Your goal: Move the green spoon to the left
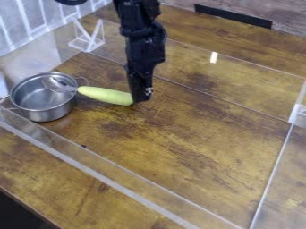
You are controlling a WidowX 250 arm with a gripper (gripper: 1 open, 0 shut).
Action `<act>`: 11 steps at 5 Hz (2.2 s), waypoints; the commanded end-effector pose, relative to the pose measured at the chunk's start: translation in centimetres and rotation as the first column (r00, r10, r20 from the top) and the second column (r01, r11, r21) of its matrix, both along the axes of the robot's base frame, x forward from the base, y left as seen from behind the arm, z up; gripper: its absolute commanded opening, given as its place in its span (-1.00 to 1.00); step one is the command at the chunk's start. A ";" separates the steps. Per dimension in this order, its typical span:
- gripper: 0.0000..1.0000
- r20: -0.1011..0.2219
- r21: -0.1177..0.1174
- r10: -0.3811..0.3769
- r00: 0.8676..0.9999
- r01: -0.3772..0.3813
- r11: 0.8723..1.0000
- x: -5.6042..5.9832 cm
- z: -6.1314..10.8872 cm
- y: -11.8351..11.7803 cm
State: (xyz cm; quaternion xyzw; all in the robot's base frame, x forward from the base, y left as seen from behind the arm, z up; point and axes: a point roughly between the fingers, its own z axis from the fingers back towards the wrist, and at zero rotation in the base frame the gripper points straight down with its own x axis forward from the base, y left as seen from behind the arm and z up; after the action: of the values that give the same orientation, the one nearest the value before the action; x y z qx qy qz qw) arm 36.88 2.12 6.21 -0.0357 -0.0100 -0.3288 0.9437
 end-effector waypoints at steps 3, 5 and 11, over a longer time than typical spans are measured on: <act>-1.00 0.106 0.024 0.066 0.992 -0.069 0.997 0.6 6.5 2.6; 1.00 0.059 -0.004 0.061 0.996 -0.061 0.998 0.1 4.9 4.9; -1.00 -0.016 -0.053 -0.027 1.000 0.026 0.998 -1.9 2.6 3.4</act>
State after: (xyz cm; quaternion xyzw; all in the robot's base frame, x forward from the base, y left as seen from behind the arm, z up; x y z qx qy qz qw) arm 34.38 5.45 6.09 -0.0875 0.0241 -0.3346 0.9380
